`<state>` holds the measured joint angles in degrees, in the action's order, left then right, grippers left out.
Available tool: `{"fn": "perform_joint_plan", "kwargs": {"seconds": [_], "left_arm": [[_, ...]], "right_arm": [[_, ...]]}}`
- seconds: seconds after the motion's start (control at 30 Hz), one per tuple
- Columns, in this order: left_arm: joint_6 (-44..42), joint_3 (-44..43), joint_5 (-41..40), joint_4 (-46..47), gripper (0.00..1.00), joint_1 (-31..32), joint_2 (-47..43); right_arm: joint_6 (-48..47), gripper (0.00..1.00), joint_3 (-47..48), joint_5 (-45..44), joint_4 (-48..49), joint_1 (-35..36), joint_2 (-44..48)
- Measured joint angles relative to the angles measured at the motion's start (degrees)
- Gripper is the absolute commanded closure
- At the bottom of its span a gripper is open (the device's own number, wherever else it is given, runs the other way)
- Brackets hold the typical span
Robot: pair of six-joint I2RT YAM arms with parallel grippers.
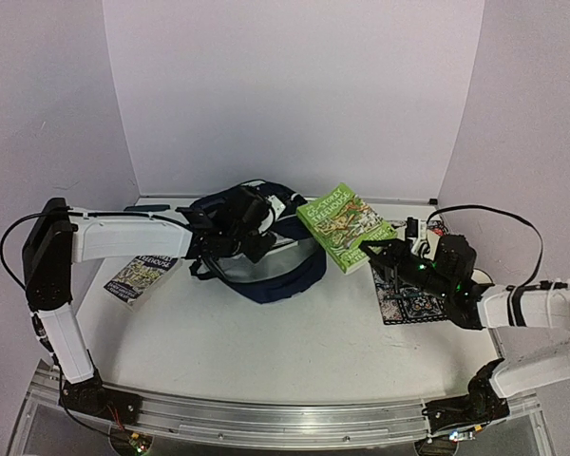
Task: Pack the student bag
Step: Pick up the largest pocket of the bag from the student bag.
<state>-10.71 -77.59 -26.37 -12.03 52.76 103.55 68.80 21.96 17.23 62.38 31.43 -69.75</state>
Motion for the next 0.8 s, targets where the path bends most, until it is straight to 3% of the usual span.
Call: {"fn": "perform_joint_plan", "kwargs": {"seconds": [0.2, 0.4, 0.8], "left_arm": [[-1.47, -5.79, -3.9, -2.39, 1.0, -0.13, 0.02], [-1.86, -11.5, -5.35, -3.92, 1.0, -0.57, 0.26], [-0.99, -13.92, -1.34, -6.03, 1.0, 0.32, 0.3]], "right_arm": [[-1.93, 1.0, -0.01, -0.39, -10.4, 0.99, 8.98], [-1.43, 1.0, -1.33, -2.15, -14.29, 4.79, 9.51], [2.35, 1.0, 3.0, -3.99, -6.02, 13.32, -11.29]]}}
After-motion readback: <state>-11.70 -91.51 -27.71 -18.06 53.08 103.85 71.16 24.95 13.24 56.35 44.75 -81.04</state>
